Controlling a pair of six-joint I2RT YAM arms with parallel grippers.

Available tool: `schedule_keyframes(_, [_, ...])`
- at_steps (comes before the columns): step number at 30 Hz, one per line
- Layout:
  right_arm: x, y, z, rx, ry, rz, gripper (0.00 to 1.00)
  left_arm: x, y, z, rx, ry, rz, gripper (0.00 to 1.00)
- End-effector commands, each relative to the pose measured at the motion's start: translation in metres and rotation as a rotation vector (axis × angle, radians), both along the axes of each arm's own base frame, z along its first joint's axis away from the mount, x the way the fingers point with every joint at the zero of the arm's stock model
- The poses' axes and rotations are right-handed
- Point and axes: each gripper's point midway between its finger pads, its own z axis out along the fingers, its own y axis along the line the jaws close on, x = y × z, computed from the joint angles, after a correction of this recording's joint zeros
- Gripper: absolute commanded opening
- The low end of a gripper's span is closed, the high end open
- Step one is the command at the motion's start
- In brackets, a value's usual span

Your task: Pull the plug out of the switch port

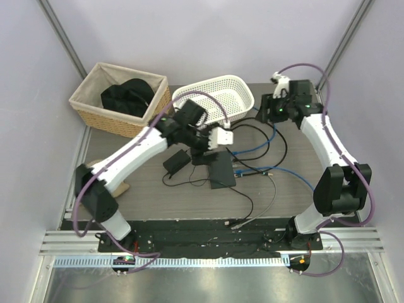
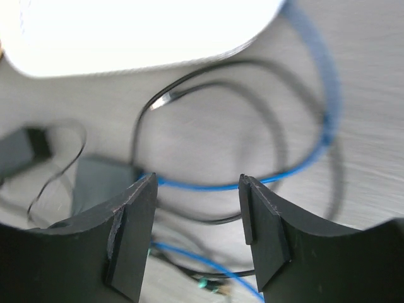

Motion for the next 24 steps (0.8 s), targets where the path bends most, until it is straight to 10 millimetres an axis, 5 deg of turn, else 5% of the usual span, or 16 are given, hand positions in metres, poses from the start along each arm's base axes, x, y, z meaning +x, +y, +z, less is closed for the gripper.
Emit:
schedule_keyframes(1, [0.026,-0.038,0.053,0.025,-0.135,-0.116,0.63,-0.004,-0.073,-0.035,-0.096,0.077,-0.224,0.77])
schedule_keyframes(2, [0.027,-0.057,0.057,0.024,-0.147,-0.157,0.63,-0.004,-0.081,-0.039,-0.089,0.067,-0.258,0.76])
schedule_keyframes(3, [0.028,-0.061,0.059,0.040,-0.143,-0.181,0.63,-0.013,-0.090,-0.064,-0.045,0.077,-0.334,0.76])
schedule_keyframes(7, [0.021,-0.074,0.058,0.044,-0.149,-0.211,0.63,-0.047,-0.109,-0.102,-0.022,0.112,-0.489,0.75])
schedule_keyframes(13, [0.009,-0.091,0.057,0.044,-0.148,-0.259,0.65,-0.056,-0.147,-0.121,-0.120,0.105,-0.485,0.71])
schedule_keyframes(18, [0.003,-0.099,0.048,0.073,-0.115,-0.286,0.65,-0.083,-0.171,-0.131,-0.146,0.164,-0.522,0.63])
schedule_keyframes(24, [0.001,-0.099,0.042,0.109,-0.099,-0.289,0.65,-0.084,-0.163,-0.168,-0.036,0.154,-0.492,0.54])
